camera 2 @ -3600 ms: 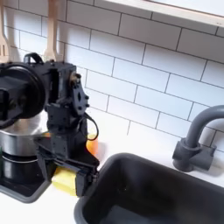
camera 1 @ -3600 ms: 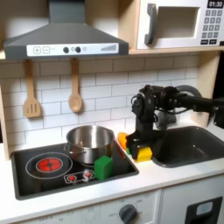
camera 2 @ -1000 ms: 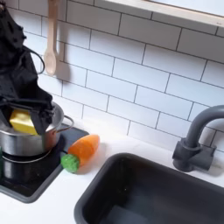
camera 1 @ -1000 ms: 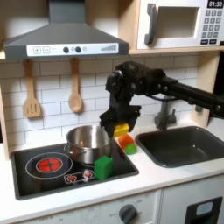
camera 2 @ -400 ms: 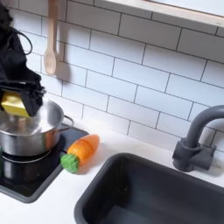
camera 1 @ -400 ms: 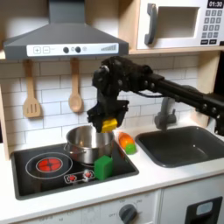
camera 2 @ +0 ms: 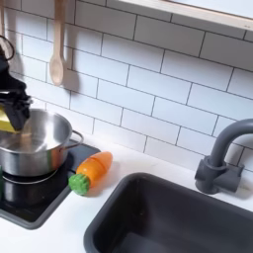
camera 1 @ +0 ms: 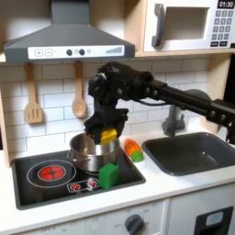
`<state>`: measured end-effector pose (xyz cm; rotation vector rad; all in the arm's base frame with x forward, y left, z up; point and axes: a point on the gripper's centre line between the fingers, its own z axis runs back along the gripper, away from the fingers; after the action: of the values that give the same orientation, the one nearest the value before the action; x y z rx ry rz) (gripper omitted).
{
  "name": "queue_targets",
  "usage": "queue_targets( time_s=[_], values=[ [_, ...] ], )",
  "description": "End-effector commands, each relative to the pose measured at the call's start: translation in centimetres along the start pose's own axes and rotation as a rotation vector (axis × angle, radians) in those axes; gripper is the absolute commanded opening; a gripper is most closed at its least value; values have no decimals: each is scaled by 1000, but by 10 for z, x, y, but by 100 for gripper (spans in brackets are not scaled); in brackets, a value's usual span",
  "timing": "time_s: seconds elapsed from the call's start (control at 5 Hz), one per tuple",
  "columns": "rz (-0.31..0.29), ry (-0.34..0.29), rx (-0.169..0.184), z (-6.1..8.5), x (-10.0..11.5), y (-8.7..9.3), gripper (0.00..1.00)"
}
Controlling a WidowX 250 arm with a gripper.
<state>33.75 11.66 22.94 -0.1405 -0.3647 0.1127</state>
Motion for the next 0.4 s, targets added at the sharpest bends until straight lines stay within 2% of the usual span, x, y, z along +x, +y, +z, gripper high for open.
queue_targets(
  time_s=[0.0, 0.2],
  values=[
    [-5, 29, -6, -7, 7, 0, 0],
    [9, 34, -4, -10, 13, 4, 0]
  ],
)
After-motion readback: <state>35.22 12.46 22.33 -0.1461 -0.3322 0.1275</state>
